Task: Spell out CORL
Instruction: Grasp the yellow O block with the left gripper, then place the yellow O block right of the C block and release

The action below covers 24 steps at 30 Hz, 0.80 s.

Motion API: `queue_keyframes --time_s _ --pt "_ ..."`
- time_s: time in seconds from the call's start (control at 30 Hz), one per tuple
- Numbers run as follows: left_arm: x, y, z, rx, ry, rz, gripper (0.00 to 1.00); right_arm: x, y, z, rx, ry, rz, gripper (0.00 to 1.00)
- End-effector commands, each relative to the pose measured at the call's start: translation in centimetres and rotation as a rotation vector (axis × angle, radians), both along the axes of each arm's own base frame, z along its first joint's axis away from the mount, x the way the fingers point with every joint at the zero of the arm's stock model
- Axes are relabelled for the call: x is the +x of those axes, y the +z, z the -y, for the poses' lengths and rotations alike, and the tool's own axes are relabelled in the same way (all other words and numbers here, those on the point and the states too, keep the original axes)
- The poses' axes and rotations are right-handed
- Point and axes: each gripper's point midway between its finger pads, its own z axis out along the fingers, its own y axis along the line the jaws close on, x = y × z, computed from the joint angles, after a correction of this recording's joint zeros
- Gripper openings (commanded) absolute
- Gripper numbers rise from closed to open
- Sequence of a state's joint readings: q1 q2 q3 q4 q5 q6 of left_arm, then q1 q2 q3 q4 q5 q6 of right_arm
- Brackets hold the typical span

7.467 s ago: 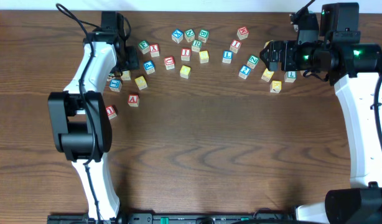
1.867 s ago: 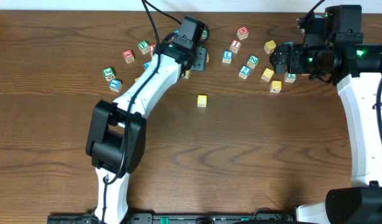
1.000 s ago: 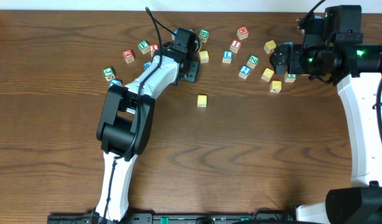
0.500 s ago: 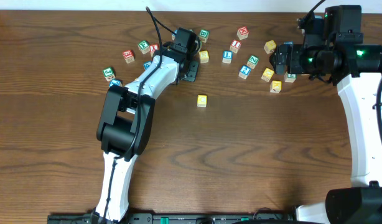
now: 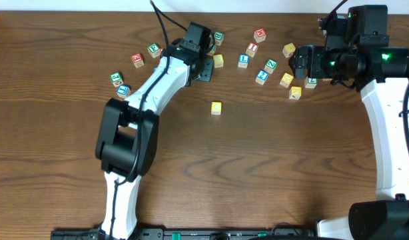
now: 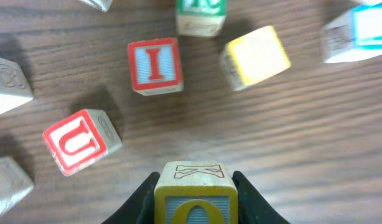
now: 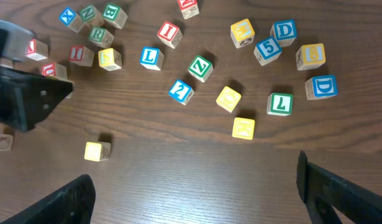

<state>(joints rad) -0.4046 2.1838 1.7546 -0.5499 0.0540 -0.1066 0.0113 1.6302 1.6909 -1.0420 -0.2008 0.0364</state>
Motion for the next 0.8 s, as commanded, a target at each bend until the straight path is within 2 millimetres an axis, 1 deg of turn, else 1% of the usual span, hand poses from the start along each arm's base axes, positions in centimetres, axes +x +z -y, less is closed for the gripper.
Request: queue_keyframes --time_s 0.0,0.1,0.3,0.37,0.53,0.6,0.77 --pt "-1.4 2.6 2.2 -0.056 0.028 0.003 0.27 0.1 -0.6 0.3 -0.006 -0.011 -0.014 0.99" --pt "-3.8 2.0 4.0 -0.060 0.045 -0.065 0.27 0.1 -0.6 0.3 -0.005 -0.011 -0.014 0.99" --pt "-9.6 0.3 7.6 -0.033 0.052 -0.201 0.27 0.1 -0.6 0.3 -0.005 -0.011 -0.014 0.99" --pt "-10.8 -0.5 8.4 -0.015 0.044 -0.216 0.27 0.1 -0.6 0.3 -0.005 -0.010 -0.014 0.99" --pt "-12.2 -2.3 8.6 0.039 0.059 -0.232 0.27 0.0 -0.6 0.3 -0.005 -0.010 -0.019 0.99" --pt "-12.4 -2.9 8.5 0.041 0.080 -0.245 0.27 -0.1 -0.7 0.3 -0.005 -0.010 -0.025 0.99" --pt "-11.9 -4.0 8.8 0.029 0.099 -0.243 0.27 -0.1 -0.7 0.3 -0.005 -0.010 -0.025 0.99"
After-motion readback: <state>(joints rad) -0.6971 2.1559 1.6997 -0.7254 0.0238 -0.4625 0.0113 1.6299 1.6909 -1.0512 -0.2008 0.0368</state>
